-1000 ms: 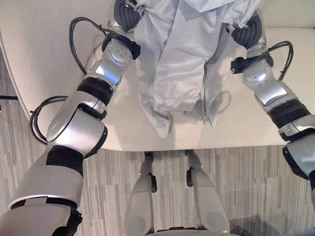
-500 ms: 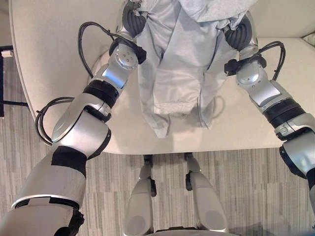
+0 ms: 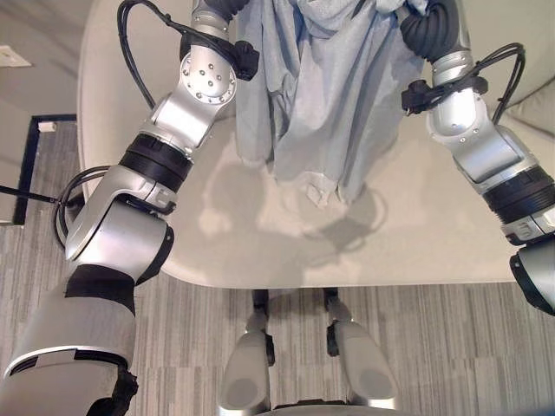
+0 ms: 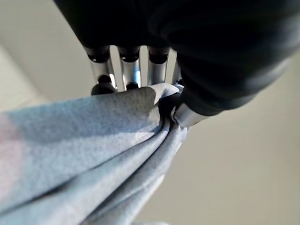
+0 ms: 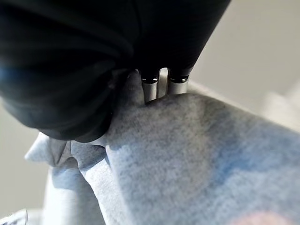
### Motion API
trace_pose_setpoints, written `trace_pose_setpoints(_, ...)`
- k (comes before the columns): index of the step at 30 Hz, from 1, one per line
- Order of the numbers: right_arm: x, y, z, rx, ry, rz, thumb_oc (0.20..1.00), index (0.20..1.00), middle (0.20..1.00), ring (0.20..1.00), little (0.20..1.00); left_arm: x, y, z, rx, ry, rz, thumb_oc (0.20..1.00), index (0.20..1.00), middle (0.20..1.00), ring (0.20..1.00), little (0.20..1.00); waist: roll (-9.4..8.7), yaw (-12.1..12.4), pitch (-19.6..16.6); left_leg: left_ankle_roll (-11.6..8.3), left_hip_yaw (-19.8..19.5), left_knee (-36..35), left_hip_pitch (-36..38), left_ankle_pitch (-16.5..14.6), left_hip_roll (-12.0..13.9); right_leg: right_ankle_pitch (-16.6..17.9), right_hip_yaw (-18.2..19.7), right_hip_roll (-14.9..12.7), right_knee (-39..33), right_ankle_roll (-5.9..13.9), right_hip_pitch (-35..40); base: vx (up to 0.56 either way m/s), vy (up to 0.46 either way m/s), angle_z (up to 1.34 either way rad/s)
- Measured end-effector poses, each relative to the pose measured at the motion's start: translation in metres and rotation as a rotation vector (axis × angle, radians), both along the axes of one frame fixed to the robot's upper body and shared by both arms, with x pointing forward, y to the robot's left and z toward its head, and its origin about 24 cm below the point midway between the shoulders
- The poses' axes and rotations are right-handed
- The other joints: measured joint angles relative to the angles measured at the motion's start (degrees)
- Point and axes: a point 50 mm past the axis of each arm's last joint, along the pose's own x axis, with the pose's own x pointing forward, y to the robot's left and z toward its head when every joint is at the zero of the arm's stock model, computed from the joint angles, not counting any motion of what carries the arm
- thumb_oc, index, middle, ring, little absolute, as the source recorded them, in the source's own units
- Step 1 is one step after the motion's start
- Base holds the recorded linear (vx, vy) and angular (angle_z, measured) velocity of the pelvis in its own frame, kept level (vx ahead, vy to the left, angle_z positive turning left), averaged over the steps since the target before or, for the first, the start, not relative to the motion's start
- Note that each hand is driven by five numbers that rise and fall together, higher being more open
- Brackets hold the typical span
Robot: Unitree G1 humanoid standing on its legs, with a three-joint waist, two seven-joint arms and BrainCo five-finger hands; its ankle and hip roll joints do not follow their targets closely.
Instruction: Hang the clothes on the sofa on the clothes rack.
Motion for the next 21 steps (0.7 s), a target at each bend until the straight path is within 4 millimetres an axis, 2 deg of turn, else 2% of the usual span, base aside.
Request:
trace_pose_setpoints(3,-0.003,-0.012,-0.003,0.020,-0.004,-0.025,0.200,0.200,0.200,0.200,0.200,-0.003,0.002,-0.008,-0.031,0.005,-0.022,0.200,0.200,0.200,0.200,0.200,0.99,0.70,-3.54,-0.51,-0.97,0.01,0.23,-0.61,0.42,-0.51,-1.00,0.41,0.01,-0.40,0.73,0.07,-0.085,0.15)
trace_pose_setpoints(6,-0.008,-0.021,0.004,-0.018,-0.029,-0.058,0.200,0.200,0.200,0.200,0.200,-0.007,0.004,-0.004,-0.049,-0.017,-0.033,0.200,0.200,0.200,0.200,0.200,1.67,1.72,-4.31,-0.30,-1.38,0.01,1.39,-0.40,0.75,-0.74,-1.58,0.70,0.01,-0.60,2.09,0.05,-0.112,0.07)
trace_pose_setpoints(10,-0.012,-0.032,0.011,-0.038,-0.054,-0.094,0.200,0.200,0.200,0.200,0.200,-0.012,0.007,-0.003,-0.048,-0.038,-0.042,0.200,0.200,0.200,0.200,0.200,1.85,1.87,-4.88,-0.91,-3.60,0.00,4.26,-0.88,1.05,-2.24,-3.84,1.07,0.00,-0.84,6.15,0.02,-0.114,0.26)
trace_pose_setpoints(13,-0.019,-0.044,0.020,-0.022,-0.094,-0.127,0.200,0.200,0.200,0.200,0.200,-0.017,0.014,-0.005,-0.059,-0.059,-0.035,0.200,0.200,0.200,0.200,0.200,1.95,3.98,-6.99,-1.33,-4.64,0.03,5.24,-1.22,1.53,-2.89,-4.63,1.71,0.00,-1.37,7.71,0.00,-0.114,0.23)
trace_pose_setpoints(14,-0.019,-0.047,0.018,-0.020,-0.087,-0.133,0.200,0.200,0.200,0.200,0.200,-0.016,0.022,-0.012,-0.044,-0.042,0.001,0.200,0.200,0.200,0.200,0.200,1.87,4.60,-8.71,-1.46,-5.94,0.03,5.44,-1.25,1.77,-3.52,-5.85,2.08,0.00,-1.52,8.65,-0.02,-0.173,0.33)
trace_pose_setpoints(17,-0.020,-0.051,0.016,-0.039,-0.085,-0.154,0.200,0.200,0.200,0.200,0.200,-0.015,0.040,-0.026,0.004,-0.013,0.071,0.200,0.200,0.200,0.200,0.200,1.70,5.99,-10.73,-1.90,-7.82,0.20,6.25,-1.38,2.08,-4.75,-7.62,2.81,0.00,-1.60,10.82,-0.05,-0.183,0.45)
trace_pose_setpoints(18,-0.023,-0.058,0.017,-0.058,-0.092,-0.180,0.200,0.200,0.200,0.200,0.200,-0.016,0.058,-0.039,0.008,0.011,0.132,0.200,0.200,0.200,0.200,0.200,1.32,7.27,-13.07,-2.44,-9.80,0.17,6.28,-1.55,2.69,-5.74,-9.54,3.21,-0.03,-2.10,11.49,-0.07,-0.141,0.59)
trace_pose_setpoints(21,-0.026,-0.062,0.019,-0.073,-0.109,-0.184,0.200,0.200,0.200,0.200,0.200,-0.018,0.071,-0.043,0.012,0.021,0.173,0.200,0.200,0.200,0.200,0.200,0.90,8.82,-14.57,-3.27,-13.12,0.94,4.57,-1.40,2.84,-7.00,-12.35,4.07,-0.01,-1.97,11.97,-0.08,-0.069,0.56)
